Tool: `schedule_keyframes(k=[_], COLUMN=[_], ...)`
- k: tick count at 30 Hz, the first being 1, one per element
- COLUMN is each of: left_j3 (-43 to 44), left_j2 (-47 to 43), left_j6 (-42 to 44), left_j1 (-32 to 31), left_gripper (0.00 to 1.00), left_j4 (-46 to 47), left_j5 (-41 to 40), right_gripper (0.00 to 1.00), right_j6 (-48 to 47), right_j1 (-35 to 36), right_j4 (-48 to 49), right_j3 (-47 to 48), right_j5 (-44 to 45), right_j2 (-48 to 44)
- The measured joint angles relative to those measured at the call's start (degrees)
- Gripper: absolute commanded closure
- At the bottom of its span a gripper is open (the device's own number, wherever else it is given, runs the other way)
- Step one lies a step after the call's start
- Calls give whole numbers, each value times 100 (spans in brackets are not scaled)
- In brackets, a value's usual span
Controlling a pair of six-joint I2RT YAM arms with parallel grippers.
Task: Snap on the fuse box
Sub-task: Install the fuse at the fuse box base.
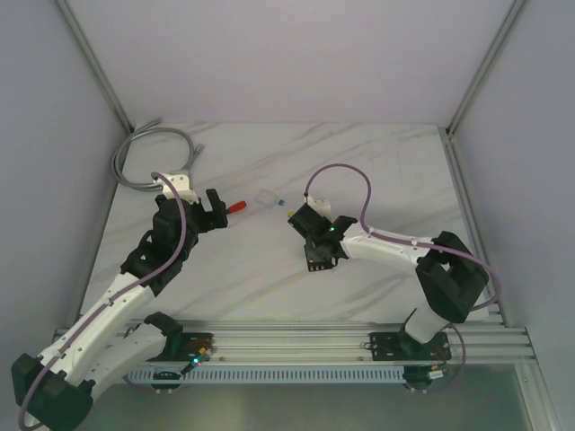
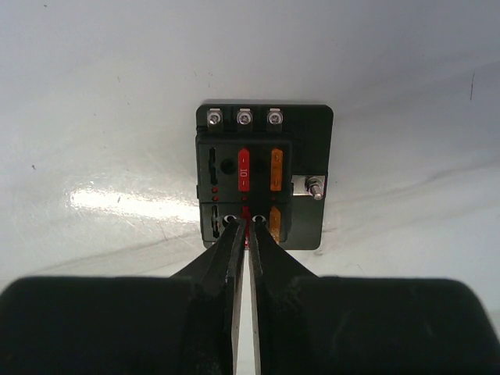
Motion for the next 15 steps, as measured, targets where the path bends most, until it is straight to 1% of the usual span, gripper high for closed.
schedule_keyframes(k=[5,8,11,15], left_j3=[0,0,-2,-2], left_j2=[0,0,0,0], left_j6=[0,0,0,0], left_j1=[0,0,0,0], left_gripper=[0,0,0,0], left_j4=[-2,-2,-2,-2], left_j5=[2,9,17,17], right_gripper=[91,94,100,100], right_j6=[17,0,-28,-68], right_j1=[-79,-101,-109,-111], right_j4=[79,87,92,59], right_j3=[-83,-83,-79,28], right_j5=[-125,-177,-214,-251], right_j2=[-66,-66,-46,72])
